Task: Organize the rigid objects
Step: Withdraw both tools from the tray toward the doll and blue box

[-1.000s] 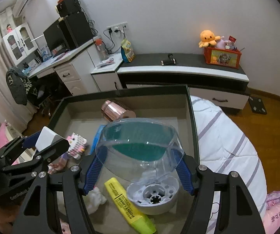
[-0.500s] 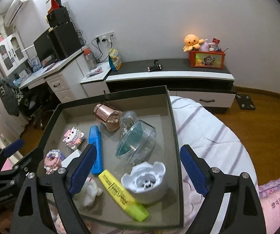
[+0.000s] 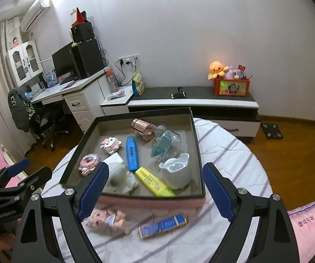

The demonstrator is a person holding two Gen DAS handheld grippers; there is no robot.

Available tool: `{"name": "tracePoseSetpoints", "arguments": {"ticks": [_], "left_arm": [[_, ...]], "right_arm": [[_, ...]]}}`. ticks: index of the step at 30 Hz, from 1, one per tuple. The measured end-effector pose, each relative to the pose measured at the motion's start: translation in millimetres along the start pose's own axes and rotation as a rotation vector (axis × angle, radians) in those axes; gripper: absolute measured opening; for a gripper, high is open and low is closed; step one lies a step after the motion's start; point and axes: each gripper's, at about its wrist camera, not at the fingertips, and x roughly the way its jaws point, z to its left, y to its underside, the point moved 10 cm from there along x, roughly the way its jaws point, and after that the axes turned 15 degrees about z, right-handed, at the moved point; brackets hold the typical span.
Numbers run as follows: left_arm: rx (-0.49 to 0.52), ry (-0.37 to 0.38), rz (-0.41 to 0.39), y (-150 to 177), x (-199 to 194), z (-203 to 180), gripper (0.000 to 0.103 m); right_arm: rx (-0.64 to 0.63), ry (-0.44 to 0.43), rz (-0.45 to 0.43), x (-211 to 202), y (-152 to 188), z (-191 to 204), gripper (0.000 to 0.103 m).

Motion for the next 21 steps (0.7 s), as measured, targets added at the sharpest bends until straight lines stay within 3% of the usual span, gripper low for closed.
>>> {"name": "tracePoseSetpoints", "arguments": {"ticks": [10, 21], "left_arm": [[-0.017, -0.009, 0.013, 42, -25, 2, 0.103], [-0.008, -0.001, 0.023, 74, -41, -6, 0.103]], "right_arm": [[-0.012, 0.069, -0.083, -50, 28, 4, 0.089], [-0.006, 0.085, -0.082, -67, 59, 3, 0.089]]}}
